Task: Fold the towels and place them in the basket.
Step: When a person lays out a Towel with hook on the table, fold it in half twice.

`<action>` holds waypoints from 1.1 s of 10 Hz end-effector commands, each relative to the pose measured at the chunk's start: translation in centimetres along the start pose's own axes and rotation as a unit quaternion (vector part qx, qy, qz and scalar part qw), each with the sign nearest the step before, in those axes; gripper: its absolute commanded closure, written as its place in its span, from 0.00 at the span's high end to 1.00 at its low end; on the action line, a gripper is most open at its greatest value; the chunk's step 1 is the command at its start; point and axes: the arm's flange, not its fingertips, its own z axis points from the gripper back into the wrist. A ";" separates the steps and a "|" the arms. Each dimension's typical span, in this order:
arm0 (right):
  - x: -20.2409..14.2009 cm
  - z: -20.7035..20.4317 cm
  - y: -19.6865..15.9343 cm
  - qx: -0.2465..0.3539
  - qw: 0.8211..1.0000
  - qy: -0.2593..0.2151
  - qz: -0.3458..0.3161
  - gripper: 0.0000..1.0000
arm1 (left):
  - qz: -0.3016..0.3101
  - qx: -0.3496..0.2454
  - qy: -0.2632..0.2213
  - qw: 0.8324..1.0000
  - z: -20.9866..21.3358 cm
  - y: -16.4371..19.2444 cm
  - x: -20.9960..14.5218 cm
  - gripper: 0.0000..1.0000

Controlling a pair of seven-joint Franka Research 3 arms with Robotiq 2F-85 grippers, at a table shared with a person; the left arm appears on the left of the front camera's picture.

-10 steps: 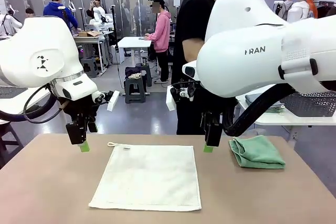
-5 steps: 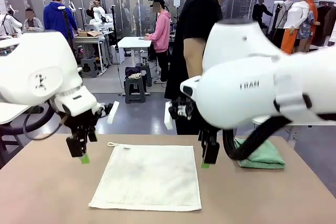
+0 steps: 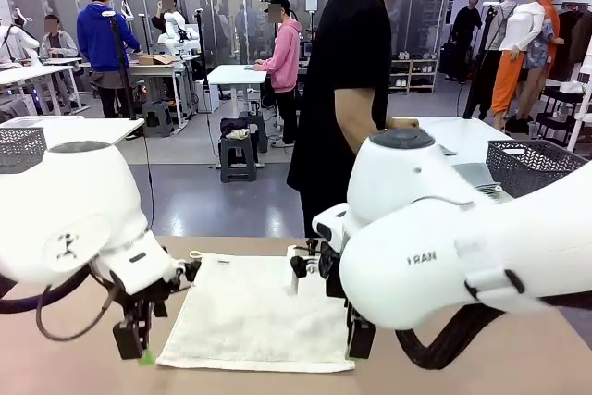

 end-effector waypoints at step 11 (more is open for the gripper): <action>-1.0 -7.7 -1.8 0.014 1.000 0.016 -0.004 1.00 | 0.009 0.017 0.008 1.000 -5.4 0.7 0.2 1.00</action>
